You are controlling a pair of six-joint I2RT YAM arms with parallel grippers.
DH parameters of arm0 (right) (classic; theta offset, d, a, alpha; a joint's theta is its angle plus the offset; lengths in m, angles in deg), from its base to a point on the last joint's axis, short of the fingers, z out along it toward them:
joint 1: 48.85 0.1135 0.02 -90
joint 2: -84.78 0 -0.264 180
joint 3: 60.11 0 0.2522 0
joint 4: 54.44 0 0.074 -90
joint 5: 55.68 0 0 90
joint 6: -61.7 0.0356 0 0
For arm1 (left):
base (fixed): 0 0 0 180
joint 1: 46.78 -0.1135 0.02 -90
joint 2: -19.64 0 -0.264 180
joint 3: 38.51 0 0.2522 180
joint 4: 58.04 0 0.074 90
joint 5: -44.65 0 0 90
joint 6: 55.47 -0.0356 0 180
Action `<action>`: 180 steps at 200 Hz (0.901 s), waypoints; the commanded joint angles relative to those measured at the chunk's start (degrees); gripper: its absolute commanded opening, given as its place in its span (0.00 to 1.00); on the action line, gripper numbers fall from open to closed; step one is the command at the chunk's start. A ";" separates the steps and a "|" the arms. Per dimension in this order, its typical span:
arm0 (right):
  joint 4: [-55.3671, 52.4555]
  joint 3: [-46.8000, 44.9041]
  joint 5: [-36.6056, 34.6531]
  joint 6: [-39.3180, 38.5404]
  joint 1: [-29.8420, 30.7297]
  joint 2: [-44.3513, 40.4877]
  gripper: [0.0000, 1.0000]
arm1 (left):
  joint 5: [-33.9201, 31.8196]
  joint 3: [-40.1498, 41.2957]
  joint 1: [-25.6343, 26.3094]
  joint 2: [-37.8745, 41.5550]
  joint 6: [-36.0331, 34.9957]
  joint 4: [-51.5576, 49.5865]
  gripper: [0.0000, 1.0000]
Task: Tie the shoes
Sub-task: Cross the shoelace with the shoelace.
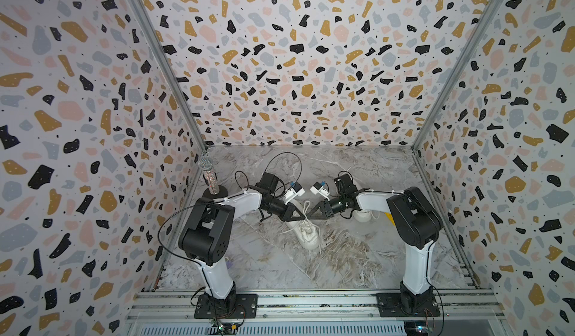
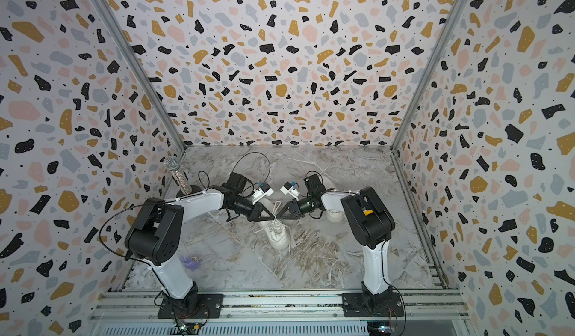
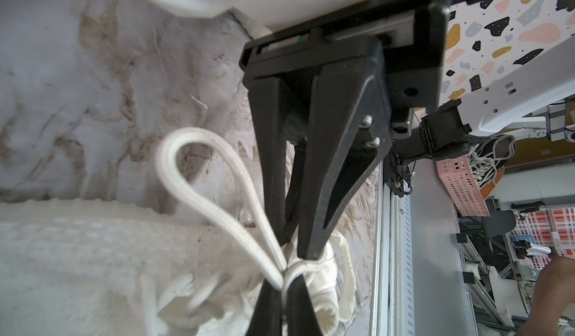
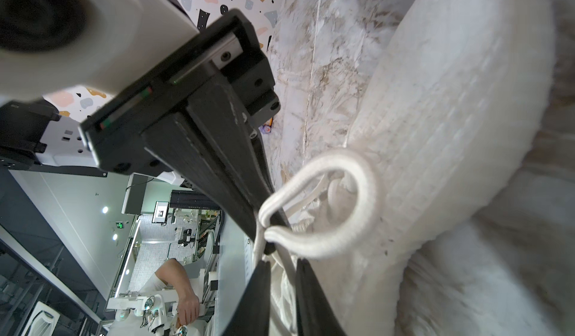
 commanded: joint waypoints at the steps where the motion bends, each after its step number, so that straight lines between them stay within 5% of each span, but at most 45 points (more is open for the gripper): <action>1: -3.63 0.66 0.72 -2.53 0.36 -0.42 0.21 | 2.13 -0.10 -0.25 1.98 -0.69 0.89 0.00; 114: -12.95 4.16 -4.94 -10.81 0.17 -3.20 0.00 | 3.42 0.09 -0.23 1.80 -0.71 0.90 0.00; 180: -13.17 6.00 -5.79 -10.21 -1.64 -3.93 0.00 | 5.95 -0.87 -0.26 0.54 -2.26 -1.29 0.01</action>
